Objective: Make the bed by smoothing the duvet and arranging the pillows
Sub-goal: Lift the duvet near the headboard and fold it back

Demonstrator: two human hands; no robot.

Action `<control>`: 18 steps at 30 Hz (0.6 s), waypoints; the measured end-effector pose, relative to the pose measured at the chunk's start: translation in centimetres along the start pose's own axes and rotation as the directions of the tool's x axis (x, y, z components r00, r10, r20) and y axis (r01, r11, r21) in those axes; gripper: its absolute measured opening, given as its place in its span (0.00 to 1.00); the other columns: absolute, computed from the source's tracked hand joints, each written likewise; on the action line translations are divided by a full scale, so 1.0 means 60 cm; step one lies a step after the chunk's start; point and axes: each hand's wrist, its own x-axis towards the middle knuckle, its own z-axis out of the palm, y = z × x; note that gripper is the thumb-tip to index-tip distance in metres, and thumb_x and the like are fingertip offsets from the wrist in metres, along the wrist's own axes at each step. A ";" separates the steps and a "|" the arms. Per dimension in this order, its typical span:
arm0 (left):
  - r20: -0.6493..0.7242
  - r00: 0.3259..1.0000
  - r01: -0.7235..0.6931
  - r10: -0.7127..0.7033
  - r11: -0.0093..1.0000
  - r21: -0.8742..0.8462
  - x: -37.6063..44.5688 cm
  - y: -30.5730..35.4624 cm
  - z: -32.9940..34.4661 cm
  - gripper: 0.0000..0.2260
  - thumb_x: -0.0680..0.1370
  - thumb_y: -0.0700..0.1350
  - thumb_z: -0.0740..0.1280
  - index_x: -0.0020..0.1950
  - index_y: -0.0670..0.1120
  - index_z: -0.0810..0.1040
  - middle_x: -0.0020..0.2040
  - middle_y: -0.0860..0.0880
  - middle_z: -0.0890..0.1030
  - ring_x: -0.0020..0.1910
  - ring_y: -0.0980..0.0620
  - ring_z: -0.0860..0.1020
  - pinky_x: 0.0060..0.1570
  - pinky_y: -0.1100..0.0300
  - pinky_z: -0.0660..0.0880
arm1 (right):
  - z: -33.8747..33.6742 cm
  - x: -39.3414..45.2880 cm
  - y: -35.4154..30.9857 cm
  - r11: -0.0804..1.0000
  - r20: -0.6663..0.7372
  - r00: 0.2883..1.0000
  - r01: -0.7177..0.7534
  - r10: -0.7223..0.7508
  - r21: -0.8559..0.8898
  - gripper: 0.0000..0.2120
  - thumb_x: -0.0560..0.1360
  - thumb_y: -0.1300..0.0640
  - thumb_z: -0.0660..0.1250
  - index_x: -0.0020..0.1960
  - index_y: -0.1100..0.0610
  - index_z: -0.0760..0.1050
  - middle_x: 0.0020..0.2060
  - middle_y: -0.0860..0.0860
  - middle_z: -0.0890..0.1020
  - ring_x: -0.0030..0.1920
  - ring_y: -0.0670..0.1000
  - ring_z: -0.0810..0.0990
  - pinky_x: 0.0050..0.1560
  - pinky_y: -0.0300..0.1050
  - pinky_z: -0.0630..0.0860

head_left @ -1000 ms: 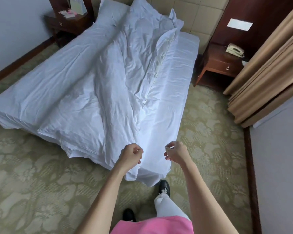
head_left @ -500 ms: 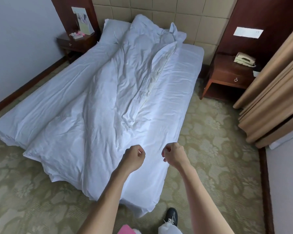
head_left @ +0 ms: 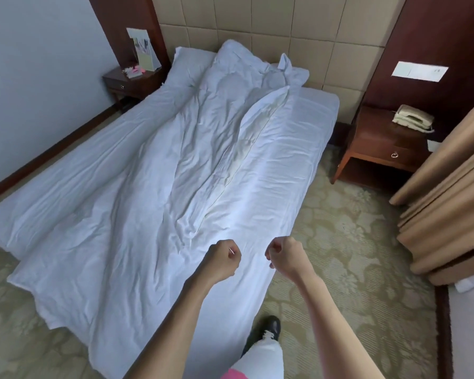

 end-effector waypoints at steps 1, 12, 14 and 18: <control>-0.020 1.000 0.016 -0.016 1.000 -0.022 0.025 0.008 0.001 0.07 0.77 0.42 0.60 0.46 0.44 0.77 0.43 0.45 0.84 0.39 0.46 0.84 0.30 0.65 0.71 | -0.010 0.032 -0.002 1.000 0.026 1.000 0.012 -0.012 -0.027 0.15 0.72 0.64 0.55 0.35 0.53 0.77 0.36 0.50 0.84 0.35 0.50 0.85 0.36 0.47 0.80; -0.170 0.970 0.123 -0.171 0.956 -0.265 0.298 0.118 -0.035 0.07 0.78 0.42 0.61 0.46 0.41 0.78 0.41 0.44 0.84 0.31 0.52 0.81 0.27 0.70 0.70 | -0.141 0.348 -0.103 0.961 0.232 0.966 0.169 -0.117 -0.220 0.14 0.73 0.63 0.56 0.37 0.53 0.78 0.38 0.50 0.84 0.37 0.50 0.85 0.39 0.47 0.81; -0.172 0.971 0.112 -0.165 0.953 -0.281 0.351 0.161 -0.043 0.07 0.77 0.42 0.61 0.46 0.42 0.78 0.41 0.45 0.84 0.31 0.52 0.82 0.29 0.68 0.71 | -0.185 0.401 -0.117 0.956 0.226 0.966 0.181 -0.129 -0.231 0.14 0.74 0.63 0.57 0.40 0.54 0.80 0.38 0.49 0.84 0.34 0.47 0.85 0.40 0.45 0.81; -0.178 0.975 0.074 -0.130 0.953 -0.292 0.437 0.243 -0.059 0.07 0.77 0.43 0.61 0.46 0.43 0.78 0.41 0.46 0.84 0.31 0.54 0.82 0.27 0.70 0.69 | -0.265 0.495 -0.128 0.947 0.208 0.969 0.186 -0.133 -0.261 0.13 0.75 0.63 0.58 0.41 0.54 0.80 0.40 0.51 0.84 0.37 0.49 0.85 0.45 0.48 0.83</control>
